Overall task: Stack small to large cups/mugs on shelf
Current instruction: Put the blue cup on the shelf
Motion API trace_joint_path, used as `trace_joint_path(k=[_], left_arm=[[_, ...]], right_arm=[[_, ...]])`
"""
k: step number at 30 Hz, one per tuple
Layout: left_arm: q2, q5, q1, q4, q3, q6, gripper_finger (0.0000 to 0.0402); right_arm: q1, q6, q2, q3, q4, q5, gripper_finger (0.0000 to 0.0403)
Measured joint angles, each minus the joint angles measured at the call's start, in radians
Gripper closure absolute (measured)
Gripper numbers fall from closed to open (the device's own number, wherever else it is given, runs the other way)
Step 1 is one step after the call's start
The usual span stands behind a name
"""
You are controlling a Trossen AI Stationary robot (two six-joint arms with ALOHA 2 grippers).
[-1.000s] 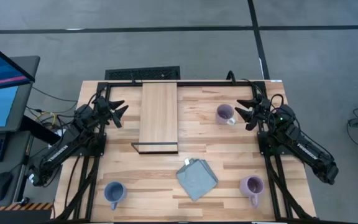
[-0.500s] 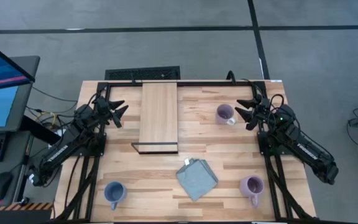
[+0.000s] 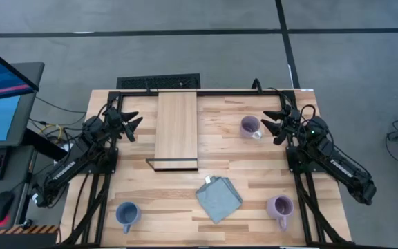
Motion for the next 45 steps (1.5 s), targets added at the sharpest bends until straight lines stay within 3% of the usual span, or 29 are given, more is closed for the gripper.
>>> trace_joint_path(k=[19,38,42,45], left_arm=[[0.000,0.031,0.000,0.002,0.000,-0.023,0.0227],[0.000,0.064,0.000,0.116,-0.002,-0.025,0.0187],[0.000,0.117,-0.001,0.169,-0.002,-0.026,0.0166],[0.000,0.212,-0.001,0.255,-0.002,-0.026,0.0156]], right_arm=[[0.000,0.000,0.000,0.000,0.000,0.002,0.0143],[0.000,0.000,0.000,0.000,-0.020,0.002,0.0143],[0.000,-0.002,0.000,0.000,-0.037,0.002,0.0143],[0.000,-0.008,0.000,0.000,-0.040,0.002,0.0143]])
